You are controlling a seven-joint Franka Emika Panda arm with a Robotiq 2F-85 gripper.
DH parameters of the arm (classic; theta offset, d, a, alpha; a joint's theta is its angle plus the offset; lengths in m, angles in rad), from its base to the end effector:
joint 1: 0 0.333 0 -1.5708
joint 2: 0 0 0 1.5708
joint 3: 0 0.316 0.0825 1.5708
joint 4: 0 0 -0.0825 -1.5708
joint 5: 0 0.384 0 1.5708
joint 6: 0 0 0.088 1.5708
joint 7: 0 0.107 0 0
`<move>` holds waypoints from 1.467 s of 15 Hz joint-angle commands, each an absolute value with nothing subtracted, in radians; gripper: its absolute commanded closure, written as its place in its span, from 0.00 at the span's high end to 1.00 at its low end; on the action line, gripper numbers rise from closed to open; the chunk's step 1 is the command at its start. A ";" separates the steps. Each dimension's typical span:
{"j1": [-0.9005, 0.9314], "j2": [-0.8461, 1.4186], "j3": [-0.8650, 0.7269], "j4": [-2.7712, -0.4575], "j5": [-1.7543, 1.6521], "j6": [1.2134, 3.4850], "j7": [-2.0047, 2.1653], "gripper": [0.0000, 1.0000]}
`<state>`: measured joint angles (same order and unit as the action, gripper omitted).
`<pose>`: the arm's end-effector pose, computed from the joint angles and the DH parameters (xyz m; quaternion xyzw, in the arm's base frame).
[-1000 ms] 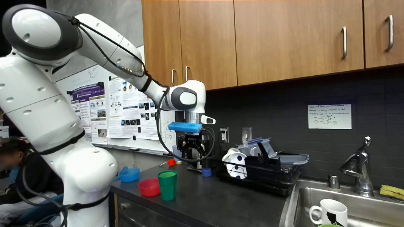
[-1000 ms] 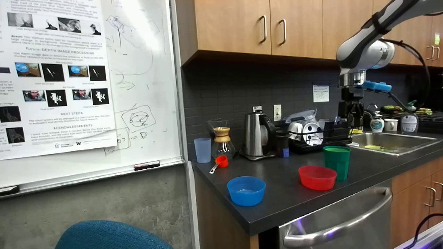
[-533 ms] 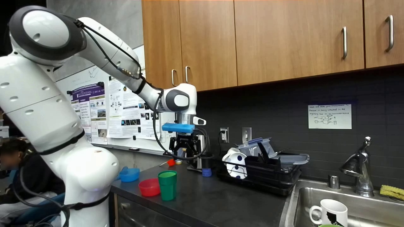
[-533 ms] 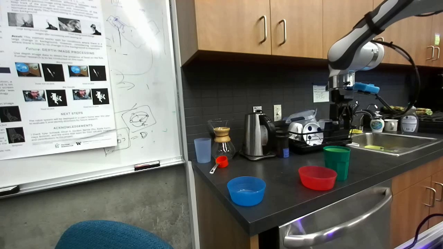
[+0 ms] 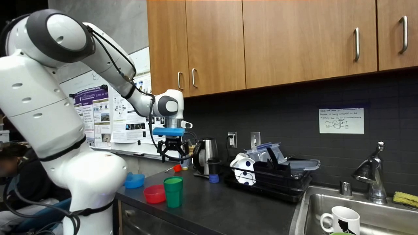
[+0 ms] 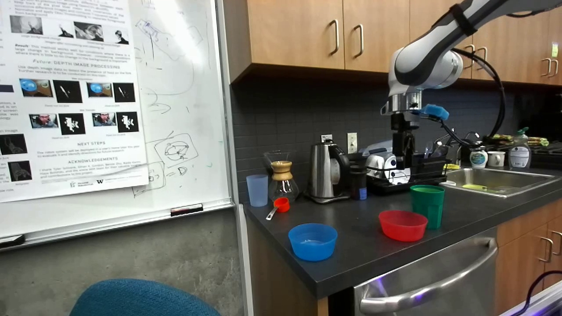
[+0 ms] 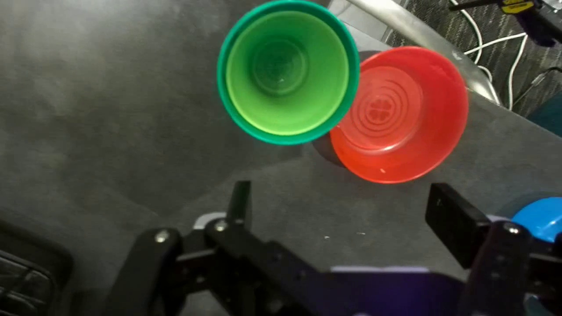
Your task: Put the blue bowl into the pink bowl
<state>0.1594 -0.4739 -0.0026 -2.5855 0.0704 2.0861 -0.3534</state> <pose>0.3809 0.0638 0.4158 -0.9714 -0.2352 0.0097 0.0321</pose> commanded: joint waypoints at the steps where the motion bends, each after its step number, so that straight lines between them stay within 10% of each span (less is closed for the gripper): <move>1: 0.228 -0.451 0.060 -2.581 0.116 2.131 -0.335 1.00; 22: 0.390 -0.102 0.327 -2.549 0.282 2.567 0.001 1.00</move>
